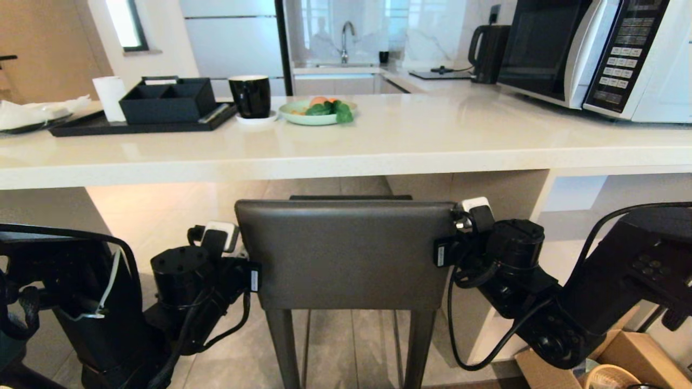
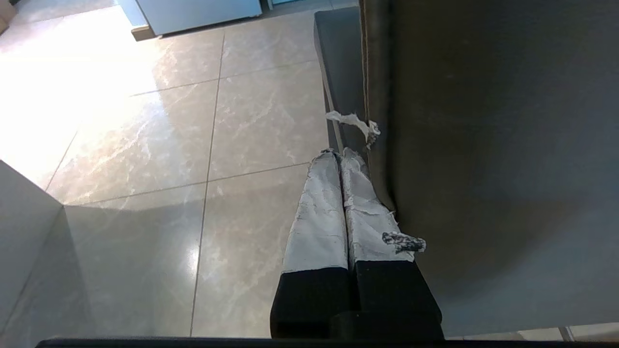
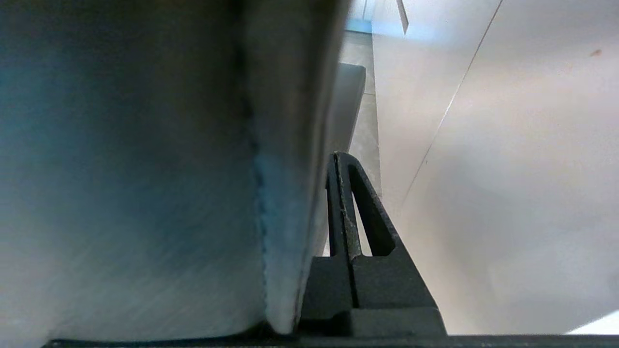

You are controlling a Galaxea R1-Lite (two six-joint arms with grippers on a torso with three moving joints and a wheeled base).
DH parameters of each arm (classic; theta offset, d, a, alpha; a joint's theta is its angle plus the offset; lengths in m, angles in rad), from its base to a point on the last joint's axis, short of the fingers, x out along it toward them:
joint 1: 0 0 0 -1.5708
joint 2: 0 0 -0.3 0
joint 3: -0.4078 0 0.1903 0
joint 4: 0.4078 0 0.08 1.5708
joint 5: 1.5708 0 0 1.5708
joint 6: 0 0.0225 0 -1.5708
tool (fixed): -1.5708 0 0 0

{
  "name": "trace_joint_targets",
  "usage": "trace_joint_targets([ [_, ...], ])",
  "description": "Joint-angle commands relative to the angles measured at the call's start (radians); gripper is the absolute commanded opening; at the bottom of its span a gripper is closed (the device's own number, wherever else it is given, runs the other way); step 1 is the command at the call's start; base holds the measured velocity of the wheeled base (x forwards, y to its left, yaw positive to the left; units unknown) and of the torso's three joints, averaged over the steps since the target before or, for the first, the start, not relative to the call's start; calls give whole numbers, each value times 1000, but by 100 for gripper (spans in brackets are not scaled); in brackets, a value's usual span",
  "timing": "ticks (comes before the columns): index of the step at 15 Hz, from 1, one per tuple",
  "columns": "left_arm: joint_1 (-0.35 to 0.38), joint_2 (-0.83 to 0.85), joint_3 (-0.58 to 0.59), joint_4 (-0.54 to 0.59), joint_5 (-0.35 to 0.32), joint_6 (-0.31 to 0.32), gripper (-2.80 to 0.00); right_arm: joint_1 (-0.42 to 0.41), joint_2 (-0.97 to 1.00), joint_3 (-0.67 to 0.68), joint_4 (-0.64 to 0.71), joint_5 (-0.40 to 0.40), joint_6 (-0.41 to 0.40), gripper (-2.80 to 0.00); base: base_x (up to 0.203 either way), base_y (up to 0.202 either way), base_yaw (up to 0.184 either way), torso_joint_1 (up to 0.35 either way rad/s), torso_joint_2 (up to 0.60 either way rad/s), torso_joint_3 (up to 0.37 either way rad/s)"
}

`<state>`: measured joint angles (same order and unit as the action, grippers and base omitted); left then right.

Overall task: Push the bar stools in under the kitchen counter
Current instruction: Push the gray chair back under the dining table

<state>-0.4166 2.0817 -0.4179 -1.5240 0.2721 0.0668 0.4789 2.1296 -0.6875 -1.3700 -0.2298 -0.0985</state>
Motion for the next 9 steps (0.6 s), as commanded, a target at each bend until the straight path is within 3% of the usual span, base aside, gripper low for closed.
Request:
trace_joint_targets([
  [1,-4,-8,1,-6,4,1,-280,3,-6,2,-4,-3,-1,-280,0,0,0,0,0,0],
  [9,10,-128,61,-6,13,-34,-280,-20,-143,66,-6,-5,1,-280,0,0,0,0,0,0],
])
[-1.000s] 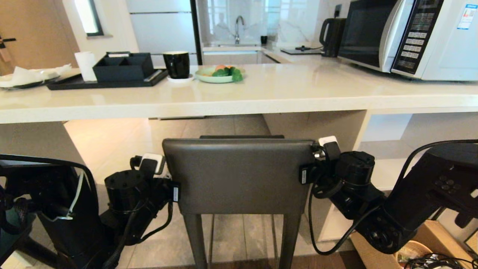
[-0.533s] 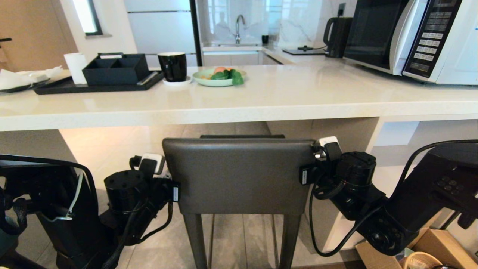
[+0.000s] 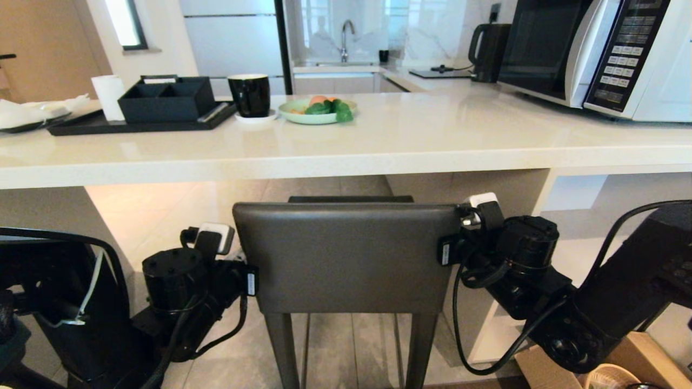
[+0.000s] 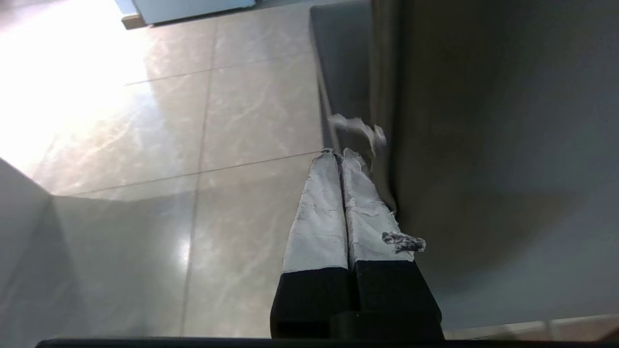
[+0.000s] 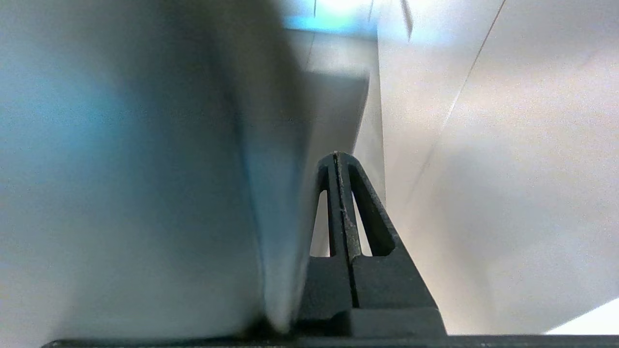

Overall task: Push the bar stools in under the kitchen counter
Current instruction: Push the gray chair back under the dining table, then push the blue chair back under the dining table

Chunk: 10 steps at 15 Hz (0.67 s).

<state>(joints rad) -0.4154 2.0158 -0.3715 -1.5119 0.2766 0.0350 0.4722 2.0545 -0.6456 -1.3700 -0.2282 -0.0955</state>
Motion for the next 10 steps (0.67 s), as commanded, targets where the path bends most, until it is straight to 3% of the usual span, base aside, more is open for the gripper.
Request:
trace_joint_targets([
  [1,26,-98,30,-18,8,-5,-280,-26,-103,54,0,-14,-6,-280,0,0,0,0,0,0],
  [5,159,-223,135,-18,6,0,-280,-125,-249,164,5,-21,-7,-280,0,0,0,0,0,0],
  [8,180,-309,271,-18,-3,-22,-280,-171,-327,279,5,-21,0,-280,0,0,0,0,0,0],
  [10,173,-330,296,-18,-4,-41,-280,-173,-364,345,4,-24,4,-280,0,0,0,0,0,0],
])
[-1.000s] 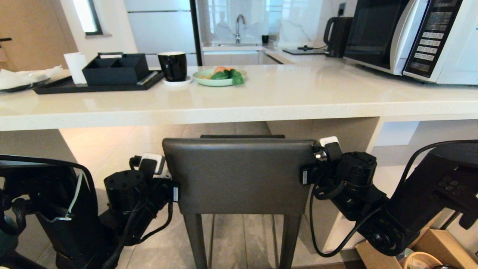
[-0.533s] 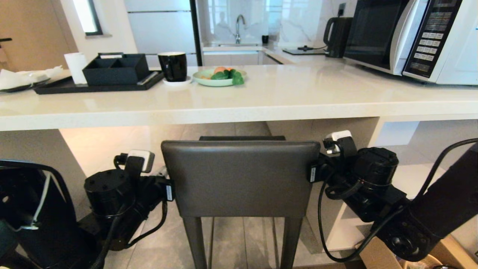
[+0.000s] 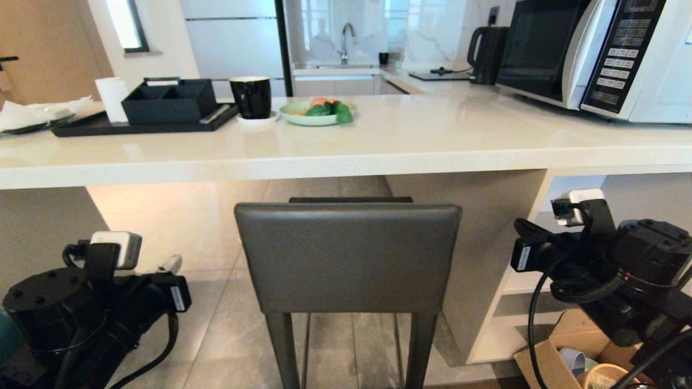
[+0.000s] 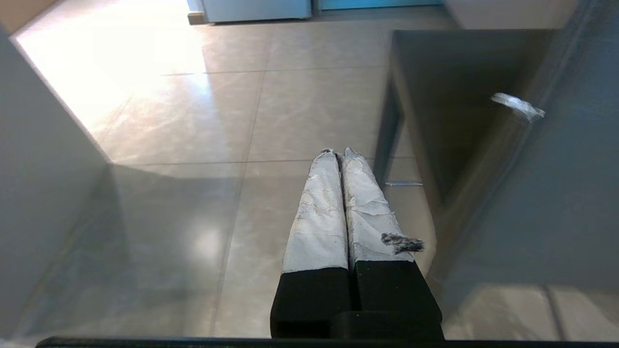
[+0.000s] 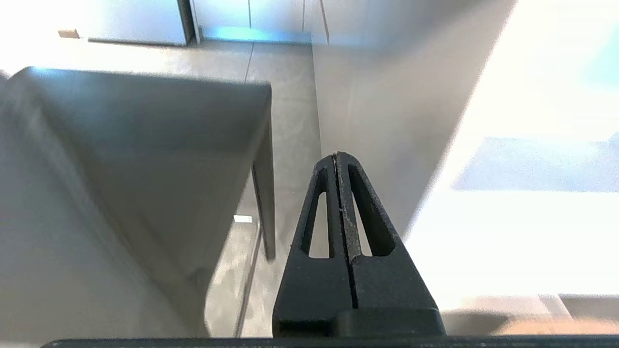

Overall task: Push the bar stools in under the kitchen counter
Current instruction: Push the blue chair back under the dining table

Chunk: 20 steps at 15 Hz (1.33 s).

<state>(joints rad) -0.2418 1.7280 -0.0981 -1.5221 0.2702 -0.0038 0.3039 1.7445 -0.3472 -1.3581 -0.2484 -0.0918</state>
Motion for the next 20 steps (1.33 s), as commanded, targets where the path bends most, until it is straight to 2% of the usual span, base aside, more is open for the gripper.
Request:
trace_joint_targets([
  [1,-4,-53,26,-8,3,-1,-280,-5,-75,58,-9,-8,0,-280,0,0,0,0,0,0],
  [3,-33,-120,76,-8,5,-2,-280,-4,-157,91,-6,-9,-2,-280,0,0,0,0,0,0],
  [5,-56,-214,96,-7,48,-2,-280,-8,-279,145,20,-19,-9,-280,0,0,0,0,0,0],
  [8,-61,-417,93,59,102,42,-280,-30,-553,184,173,-37,-13,-280,0,0,0,0,0,0],
  [10,-56,-589,68,173,112,78,-280,-42,-785,169,381,-41,-16,-280,0,0,0,0,0,0],
  [12,-22,-776,-2,383,113,95,-280,-76,-1009,106,679,-40,-17,-280,0,0,0,0,0,0],
  [14,57,-934,-88,603,109,99,-280,-122,-1197,7,984,-32,-18,-280,0,0,0,0,0,0],
  [16,145,-1026,-123,688,106,102,-280,-172,-1344,-93,1221,-20,-29,-280,0,0,0,0,0,0],
  [18,177,-1101,-134,727,103,107,-280,-214,-1460,-182,1412,-15,-43,-280,0,0,0,0,0,0],
  [20,194,-1211,-155,825,61,111,-280,-267,-1549,-239,1535,-6,-64,-280,0,0,0,0,0,0],
])
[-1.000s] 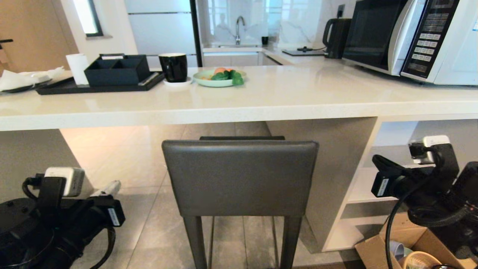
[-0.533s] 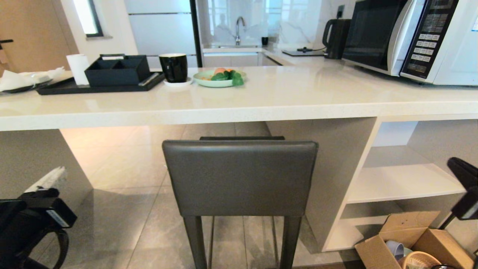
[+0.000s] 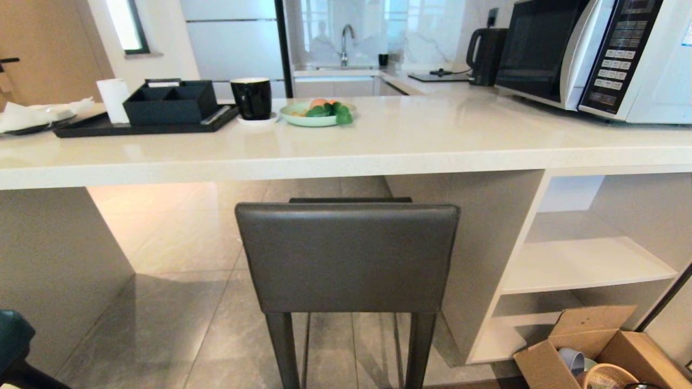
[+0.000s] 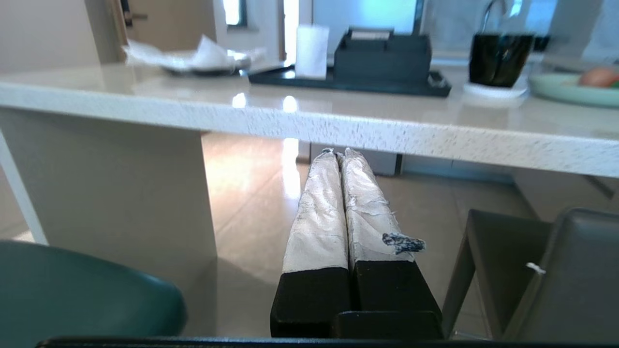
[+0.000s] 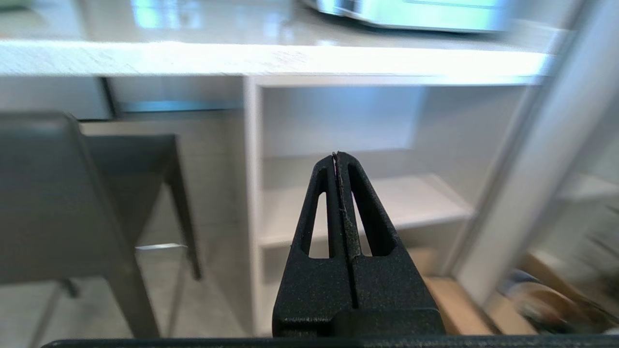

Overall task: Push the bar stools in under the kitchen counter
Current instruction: Push the blue chair back under the dining table

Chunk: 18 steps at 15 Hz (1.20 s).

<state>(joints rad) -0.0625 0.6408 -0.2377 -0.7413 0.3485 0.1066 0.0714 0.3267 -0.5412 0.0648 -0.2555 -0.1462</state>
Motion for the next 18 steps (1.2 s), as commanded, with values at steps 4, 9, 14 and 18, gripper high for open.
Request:
trace_joint_targets([
  [4,35,-427,-61,477,-179,-4,-280,-59,-285,-27,249,31,-47,-280,0,0,0,0,0,0],
  [9,64,-641,84,775,-372,1,-280,-65,-328,59,289,272,111,-280,0,0,0,0,0,0],
  [14,66,-639,239,669,-395,17,-280,-65,-328,298,138,299,71,-280,0,0,0,0,0,0],
  [18,66,-639,239,709,-387,-29,-280,-65,-327,553,-91,271,14,-280,0,0,0,0,0,0],
])
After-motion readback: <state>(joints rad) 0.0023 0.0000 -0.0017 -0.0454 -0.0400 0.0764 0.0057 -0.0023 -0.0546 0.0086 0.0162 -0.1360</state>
